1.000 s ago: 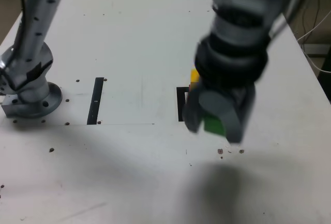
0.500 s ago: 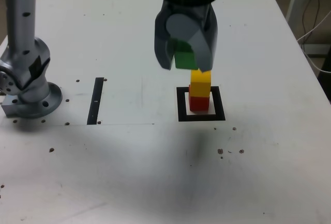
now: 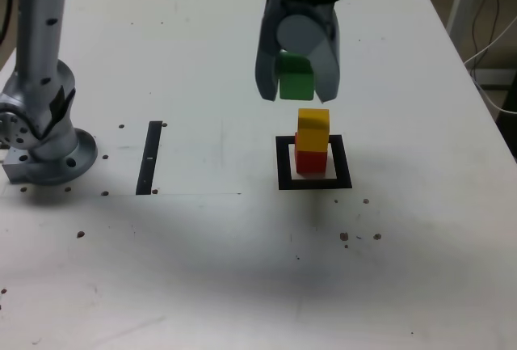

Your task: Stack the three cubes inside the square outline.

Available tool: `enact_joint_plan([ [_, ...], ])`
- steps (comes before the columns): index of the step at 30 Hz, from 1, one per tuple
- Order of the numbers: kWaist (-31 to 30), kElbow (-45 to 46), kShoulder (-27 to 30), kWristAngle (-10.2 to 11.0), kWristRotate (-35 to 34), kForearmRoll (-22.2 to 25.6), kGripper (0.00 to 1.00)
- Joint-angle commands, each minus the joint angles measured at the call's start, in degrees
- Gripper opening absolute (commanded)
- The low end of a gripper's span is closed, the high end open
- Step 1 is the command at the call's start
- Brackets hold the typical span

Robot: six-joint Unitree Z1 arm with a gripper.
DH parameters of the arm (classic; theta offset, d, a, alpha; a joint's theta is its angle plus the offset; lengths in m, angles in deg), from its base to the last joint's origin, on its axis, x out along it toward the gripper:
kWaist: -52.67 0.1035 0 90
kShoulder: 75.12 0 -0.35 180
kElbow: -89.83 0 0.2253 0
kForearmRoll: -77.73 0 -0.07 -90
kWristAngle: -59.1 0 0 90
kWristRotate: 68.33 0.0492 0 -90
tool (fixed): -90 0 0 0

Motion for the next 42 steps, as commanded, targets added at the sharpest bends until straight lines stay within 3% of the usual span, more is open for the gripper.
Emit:
enact_joint_plan([
  [1, 0.6, -0.8, -1.5, -0.5, 0.7, 0.2, 0.25],
  [29, 2.6, -1.3, -6.9, -3.1, 3.1, -1.4, 0.26],
  [31, 2.6, -1.1, -6.9, -3.2, 3.1, -1.6, 0.33],
  [32, 2.6, -0.9, -6.9, -3.3, 3.2, -1.8, 0.41],
  [35, 2.8, -0.4, -7.0, -3.5, 3.5, -2.1, 0.77],
  [37, 2.9, 0.0, -7.0, -3.6, 3.6, -2.2, 0.93],
  [39, 3.1, 0.2, -7.1, -3.6, 3.7, -2.2, 0.99],
  [42, 3.2, 0.6, -7.0, -3.6, 3.7, -2.4, 0.99],
])
